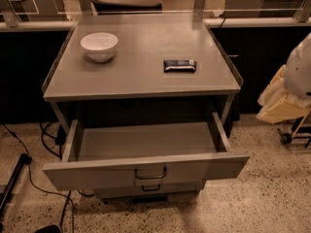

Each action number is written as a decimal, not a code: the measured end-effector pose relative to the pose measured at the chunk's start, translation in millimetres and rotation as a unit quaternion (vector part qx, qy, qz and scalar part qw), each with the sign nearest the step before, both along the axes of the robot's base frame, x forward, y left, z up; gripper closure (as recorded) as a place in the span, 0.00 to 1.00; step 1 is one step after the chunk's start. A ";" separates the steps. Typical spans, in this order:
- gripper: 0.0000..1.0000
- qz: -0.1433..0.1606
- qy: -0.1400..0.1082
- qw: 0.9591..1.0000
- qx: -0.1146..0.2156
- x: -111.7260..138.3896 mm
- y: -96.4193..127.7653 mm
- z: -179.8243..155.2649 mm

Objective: Close top drawer

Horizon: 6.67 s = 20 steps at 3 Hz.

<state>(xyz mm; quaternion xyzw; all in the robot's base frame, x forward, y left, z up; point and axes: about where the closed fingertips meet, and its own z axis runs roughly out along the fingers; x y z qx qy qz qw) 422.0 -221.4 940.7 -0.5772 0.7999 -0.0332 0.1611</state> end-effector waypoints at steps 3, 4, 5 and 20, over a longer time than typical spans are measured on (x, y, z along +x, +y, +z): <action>1.00 -0.025 0.037 0.998 0.054 -18.8 11.9 -128.9; 1.00 -0.016 0.030 0.997 0.071 -7.9 27.7 -168.8; 1.00 -0.016 0.029 0.997 0.069 -8.1 27.7 -168.2; 1.00 0.166 -0.271 0.933 0.170 171.0 102.0 -336.7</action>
Offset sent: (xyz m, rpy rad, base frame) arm -0.0251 0.0054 -0.1364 0.1189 0.0964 -0.0807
